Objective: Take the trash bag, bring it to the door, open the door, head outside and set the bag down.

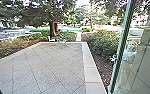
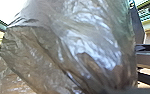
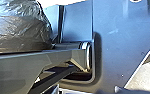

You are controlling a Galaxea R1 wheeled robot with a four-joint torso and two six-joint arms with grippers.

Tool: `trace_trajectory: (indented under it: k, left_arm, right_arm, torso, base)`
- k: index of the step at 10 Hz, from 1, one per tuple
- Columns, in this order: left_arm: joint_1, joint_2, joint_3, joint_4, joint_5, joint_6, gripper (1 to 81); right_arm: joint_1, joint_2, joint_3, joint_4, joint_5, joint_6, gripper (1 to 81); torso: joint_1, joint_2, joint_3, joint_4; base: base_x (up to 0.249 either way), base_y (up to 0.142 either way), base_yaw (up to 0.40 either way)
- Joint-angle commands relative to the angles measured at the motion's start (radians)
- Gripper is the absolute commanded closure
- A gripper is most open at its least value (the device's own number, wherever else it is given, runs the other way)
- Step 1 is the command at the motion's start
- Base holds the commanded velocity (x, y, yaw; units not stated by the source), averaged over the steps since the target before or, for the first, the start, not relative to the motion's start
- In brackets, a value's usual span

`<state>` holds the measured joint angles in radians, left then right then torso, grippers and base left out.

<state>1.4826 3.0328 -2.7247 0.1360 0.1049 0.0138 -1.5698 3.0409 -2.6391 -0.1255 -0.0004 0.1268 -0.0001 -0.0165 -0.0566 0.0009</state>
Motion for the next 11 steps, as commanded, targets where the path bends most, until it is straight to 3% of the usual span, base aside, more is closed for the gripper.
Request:
trace_trajectory:
  k: [1, 11]
  left_arm:
    - [-0.057, -0.001, 0.002, 0.008, 0.053, 0.003, 81.1]
    - [-0.057, -0.001, 0.002, 0.008, 0.053, 0.003, 81.1]
  right_arm:
    - [0.038, 0.008, 0.010, -0.011, -0.062, -0.007, 1.0]
    - [0.038, 0.008, 0.009, -0.011, -0.062, -0.007, 1.0]
  torso:
    - [0.000, 0.000, 0.000, 0.000]
    - [0.002, 0.001, 0.000, 0.000]
  base:
    - [0.090, 0.000, 0.000]
    - [0.108, 0.000, 0.000]
